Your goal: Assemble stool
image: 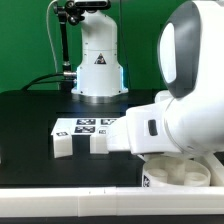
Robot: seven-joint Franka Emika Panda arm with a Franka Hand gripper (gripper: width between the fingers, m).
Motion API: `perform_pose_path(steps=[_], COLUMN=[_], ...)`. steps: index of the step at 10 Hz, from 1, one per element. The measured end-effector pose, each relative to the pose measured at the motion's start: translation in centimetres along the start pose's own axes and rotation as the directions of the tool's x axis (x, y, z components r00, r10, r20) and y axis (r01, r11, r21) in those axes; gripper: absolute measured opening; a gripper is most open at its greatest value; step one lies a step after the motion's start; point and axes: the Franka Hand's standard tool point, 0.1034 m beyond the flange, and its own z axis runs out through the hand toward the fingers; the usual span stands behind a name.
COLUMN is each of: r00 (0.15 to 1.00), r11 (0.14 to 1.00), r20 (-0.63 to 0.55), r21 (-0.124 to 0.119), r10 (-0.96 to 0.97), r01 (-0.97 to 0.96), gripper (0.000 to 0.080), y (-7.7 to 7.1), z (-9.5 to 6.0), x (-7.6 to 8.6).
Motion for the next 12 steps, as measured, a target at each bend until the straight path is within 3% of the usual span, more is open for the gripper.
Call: perform_pose_path(steps=[4,7,9,10,11,12], r00=[0.998,0.998,0.998,0.998,0.998,0.998], r11=[1.000,1.000,1.000,1.000,1.000,1.000], r20=[-0.057,-0.066,-0.066,-0.066,-0.066,-0.066], r21=[-0.002,-0.003,-0.003,-0.001,0.000,0.000], r10=[-0.003,-0.009,-0.009,-0.008,-0.007,-0.006], r01=[0.002,0.008,0.008,0.008,0.007,0.006], gripper=[0.0649,0.0649,0.0424,0.0424,0.0337,0.0337], y=[0.0,-0.2,-0.2,-0.1,0.0,0.0], z=[0.4,0.6,0.6,0.6,0.6,0.6], x=[1.7,1.6,1.6,1.6,1.6,1.6])
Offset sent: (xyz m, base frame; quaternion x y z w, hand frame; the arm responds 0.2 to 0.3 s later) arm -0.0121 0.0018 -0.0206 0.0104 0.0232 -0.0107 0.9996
